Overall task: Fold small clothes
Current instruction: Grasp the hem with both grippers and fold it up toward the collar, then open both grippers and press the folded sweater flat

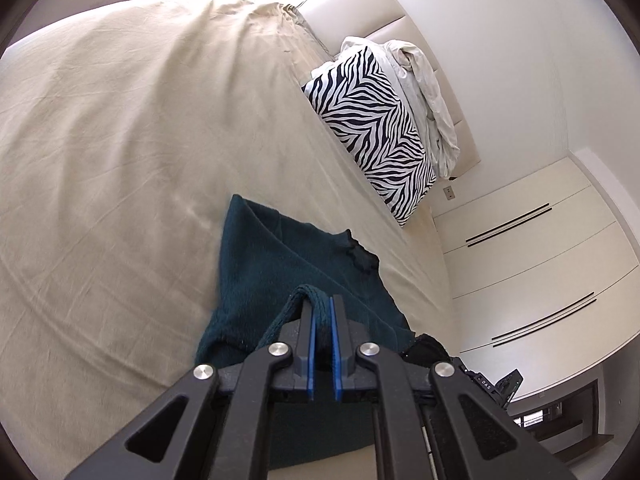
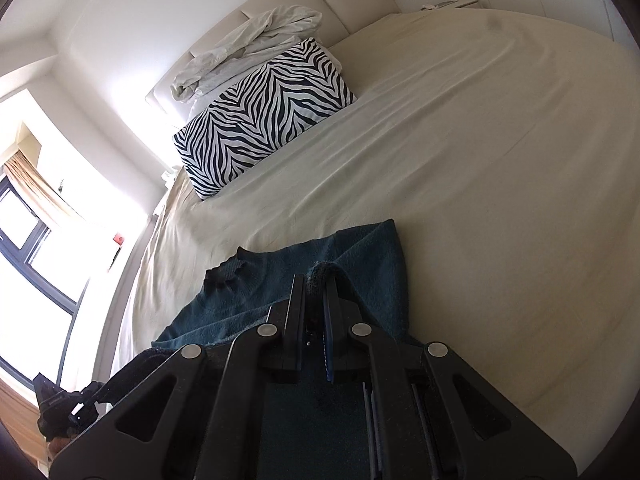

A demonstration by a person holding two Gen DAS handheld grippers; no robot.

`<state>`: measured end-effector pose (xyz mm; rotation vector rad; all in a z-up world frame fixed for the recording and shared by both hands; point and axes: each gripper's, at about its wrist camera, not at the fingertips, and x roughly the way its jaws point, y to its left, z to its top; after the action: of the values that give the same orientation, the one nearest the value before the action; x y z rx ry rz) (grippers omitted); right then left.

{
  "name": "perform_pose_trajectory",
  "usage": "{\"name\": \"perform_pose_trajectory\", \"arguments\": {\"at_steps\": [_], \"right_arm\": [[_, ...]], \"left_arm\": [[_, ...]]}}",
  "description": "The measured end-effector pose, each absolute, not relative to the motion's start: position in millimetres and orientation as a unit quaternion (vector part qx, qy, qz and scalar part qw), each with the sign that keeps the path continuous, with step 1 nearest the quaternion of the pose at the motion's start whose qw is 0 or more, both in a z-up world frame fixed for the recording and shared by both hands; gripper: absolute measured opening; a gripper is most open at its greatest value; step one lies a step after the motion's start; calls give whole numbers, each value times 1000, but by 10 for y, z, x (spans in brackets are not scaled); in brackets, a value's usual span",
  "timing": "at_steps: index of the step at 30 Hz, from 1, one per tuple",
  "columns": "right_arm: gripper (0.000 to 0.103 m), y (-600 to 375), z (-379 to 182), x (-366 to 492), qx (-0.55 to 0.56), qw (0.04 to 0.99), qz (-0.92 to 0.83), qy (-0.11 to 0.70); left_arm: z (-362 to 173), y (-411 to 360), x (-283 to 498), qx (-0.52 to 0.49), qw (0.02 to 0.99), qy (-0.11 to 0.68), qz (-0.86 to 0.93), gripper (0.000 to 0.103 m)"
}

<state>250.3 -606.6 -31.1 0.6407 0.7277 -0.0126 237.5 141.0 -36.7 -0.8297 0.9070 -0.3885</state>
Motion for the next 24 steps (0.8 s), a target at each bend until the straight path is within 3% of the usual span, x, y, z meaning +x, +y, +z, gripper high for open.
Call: {"name": "perform_pose_trajectory", "arguments": {"at_steps": [13,15,17,20,22,24], "right_arm": [[6,-6078,-963,3600,301,871,-42,386],[7,-6092,-1099,3745,306,863,-44,399],[8,-6113,-1256,3888,311,851,-50,421],[12,-6117,-1405,3962,312,844,-52,433],[17,-6090,-1397,3929,304,851,-50,425],[30,-6061,-1357,3896,283,861,-55,419]], "left_arm": [[-814,1189,3308,-346,813,448,-137,8],[-921,1153,3396,-335,814,458,-121,15],[-975,1119,3443,-318,821,460,-113,47],[-961,1145,3386,-310,830,452,-108,63],[-915,1173,3305,-301,838,444,-102,65],[-883,1183,3205,-293,842,440,-107,66]]}}
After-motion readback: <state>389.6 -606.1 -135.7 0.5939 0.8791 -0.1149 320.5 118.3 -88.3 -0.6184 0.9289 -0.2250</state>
